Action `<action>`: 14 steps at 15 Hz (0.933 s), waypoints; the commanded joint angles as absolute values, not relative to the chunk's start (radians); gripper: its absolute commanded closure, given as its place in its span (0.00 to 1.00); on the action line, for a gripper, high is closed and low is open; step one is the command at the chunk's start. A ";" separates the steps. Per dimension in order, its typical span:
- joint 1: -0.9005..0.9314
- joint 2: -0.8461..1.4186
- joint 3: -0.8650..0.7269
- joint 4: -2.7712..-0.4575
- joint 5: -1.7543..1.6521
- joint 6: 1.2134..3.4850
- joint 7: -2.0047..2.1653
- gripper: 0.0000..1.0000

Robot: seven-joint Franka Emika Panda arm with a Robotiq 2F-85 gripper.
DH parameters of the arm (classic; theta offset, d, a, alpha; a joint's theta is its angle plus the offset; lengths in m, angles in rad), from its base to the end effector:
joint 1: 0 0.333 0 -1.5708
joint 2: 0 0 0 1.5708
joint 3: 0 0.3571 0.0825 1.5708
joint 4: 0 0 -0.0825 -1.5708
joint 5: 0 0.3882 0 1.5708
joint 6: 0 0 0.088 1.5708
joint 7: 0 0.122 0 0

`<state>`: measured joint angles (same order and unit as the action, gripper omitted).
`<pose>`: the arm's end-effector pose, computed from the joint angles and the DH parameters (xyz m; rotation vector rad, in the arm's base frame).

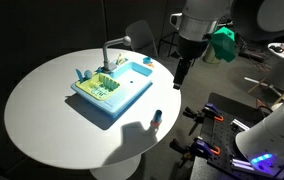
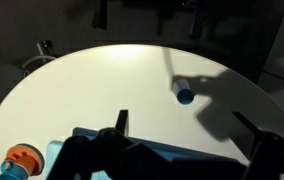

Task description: Move the cups to the left

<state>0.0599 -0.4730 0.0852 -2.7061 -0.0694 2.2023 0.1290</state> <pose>0.3489 0.0466 0.3898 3.0429 0.0731 -0.0310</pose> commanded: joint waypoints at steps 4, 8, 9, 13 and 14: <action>-0.018 -0.602 0.027 -2.633 -0.052 2.012 0.127 0.00; -0.013 -0.621 -0.026 -2.579 -0.017 1.949 0.061 0.00; -0.014 -0.624 -0.030 -2.573 -0.013 1.945 0.053 0.00; -0.023 -0.620 -0.017 -2.583 -0.017 1.968 0.070 0.00; -0.024 -0.622 -0.019 -2.582 -0.016 1.967 0.070 0.00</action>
